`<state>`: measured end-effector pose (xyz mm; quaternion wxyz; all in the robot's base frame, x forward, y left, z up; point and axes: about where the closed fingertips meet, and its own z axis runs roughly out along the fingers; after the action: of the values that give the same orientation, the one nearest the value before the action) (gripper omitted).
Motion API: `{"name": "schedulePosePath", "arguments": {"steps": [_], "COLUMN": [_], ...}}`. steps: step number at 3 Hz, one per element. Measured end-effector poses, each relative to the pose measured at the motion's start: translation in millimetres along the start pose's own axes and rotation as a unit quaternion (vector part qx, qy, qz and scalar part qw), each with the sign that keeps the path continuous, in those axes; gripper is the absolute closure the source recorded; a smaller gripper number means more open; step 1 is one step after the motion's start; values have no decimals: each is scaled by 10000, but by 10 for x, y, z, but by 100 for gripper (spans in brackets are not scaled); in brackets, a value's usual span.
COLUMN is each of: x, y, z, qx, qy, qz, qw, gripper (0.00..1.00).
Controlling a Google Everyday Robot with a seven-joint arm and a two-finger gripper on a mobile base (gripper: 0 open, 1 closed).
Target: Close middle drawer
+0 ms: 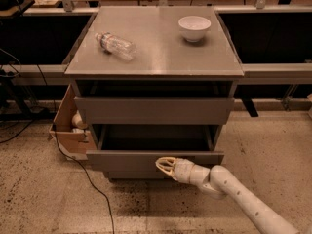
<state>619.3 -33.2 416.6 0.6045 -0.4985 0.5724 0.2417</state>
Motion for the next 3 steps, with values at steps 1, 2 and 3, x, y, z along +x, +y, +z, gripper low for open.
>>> {"name": "schedulePosePath", "arguments": {"steps": [1,2,3], "x": [-6,-49,-100], "y": [-92,-171,-248], "z": [247,516,727], "qx": [148,230,289], "qy": [-85,-170,-248], "qz": [74,101,107], "qw": [9998,9995,9992], "gripper": [100,100,100]}}
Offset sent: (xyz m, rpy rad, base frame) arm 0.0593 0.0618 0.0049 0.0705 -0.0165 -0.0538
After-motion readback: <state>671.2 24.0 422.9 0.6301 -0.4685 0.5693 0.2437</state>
